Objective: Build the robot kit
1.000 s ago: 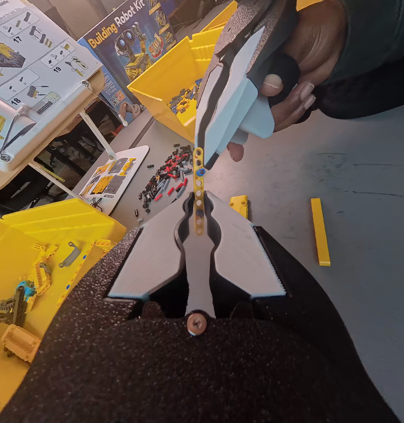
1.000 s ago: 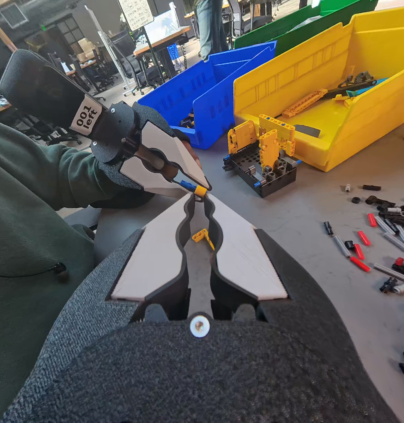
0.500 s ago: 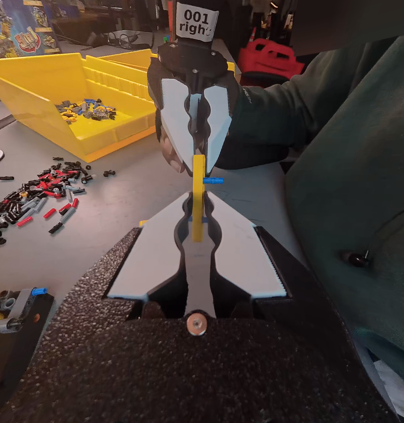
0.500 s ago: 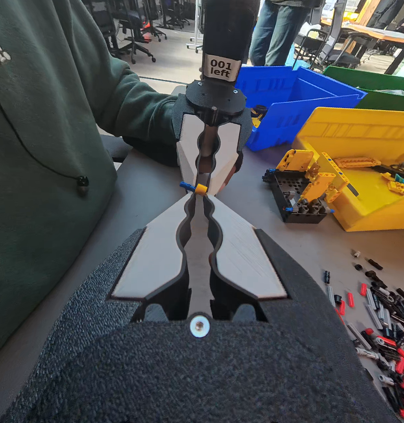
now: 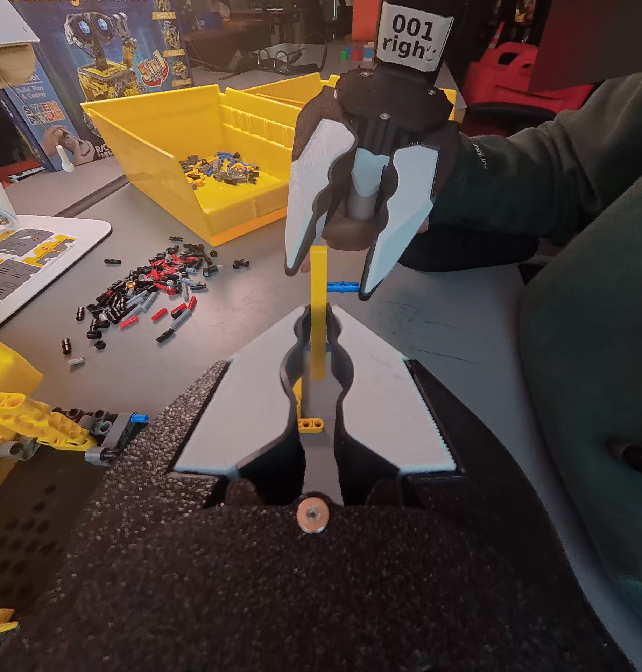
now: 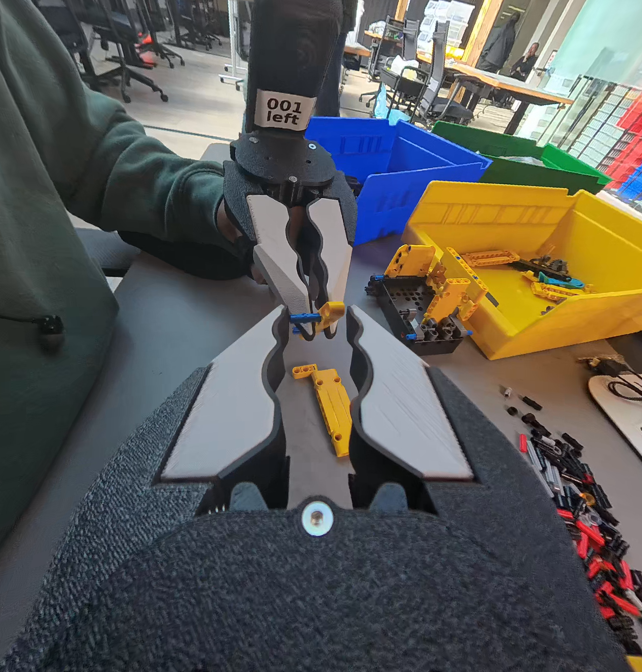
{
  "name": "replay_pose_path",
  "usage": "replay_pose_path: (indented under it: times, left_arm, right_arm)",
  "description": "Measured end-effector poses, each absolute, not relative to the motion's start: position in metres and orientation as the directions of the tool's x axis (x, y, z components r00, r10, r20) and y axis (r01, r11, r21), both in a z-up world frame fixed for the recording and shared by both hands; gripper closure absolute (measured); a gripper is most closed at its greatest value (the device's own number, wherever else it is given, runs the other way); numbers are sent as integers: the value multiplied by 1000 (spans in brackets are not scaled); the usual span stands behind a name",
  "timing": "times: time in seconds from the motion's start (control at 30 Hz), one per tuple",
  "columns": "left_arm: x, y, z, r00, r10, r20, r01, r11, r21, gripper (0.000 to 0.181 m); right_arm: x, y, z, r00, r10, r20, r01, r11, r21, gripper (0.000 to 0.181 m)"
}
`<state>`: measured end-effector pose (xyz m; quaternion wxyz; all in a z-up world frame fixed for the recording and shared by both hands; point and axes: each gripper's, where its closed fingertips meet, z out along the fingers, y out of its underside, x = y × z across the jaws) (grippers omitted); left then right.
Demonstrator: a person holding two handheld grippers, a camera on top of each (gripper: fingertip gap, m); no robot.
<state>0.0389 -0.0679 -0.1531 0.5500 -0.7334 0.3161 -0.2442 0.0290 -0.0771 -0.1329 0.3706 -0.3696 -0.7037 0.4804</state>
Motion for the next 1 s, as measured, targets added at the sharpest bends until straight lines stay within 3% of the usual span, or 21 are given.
replay_pose_path:
  times: [0.4, 0.8, 0.9, 1.0]
  left_arm:
    - [44, -81, -152, 613, -782, 113, -134, -244, -960, 175]
    - [50, -84, -147, 541, -795, 276, 1, -327, -945, 176]
    - [51, -84, -145, 523, -790, 321, 40, -353, -935, 176]
    - [53, -83, -141, 528, -788, 317, 45, -347, -937, 176]
  right_arm:
    - [29, -91, -132, -513, 851, 107, 154, 214, -965, 154]
    - [30, -94, -128, -566, 821, -75, 181, 36, -983, 157]
    - [28, -90, -130, -561, 819, -121, 185, -19, -983, 165]
    - [31, -91, -124, -565, 822, -77, 157, 15, -988, 165]
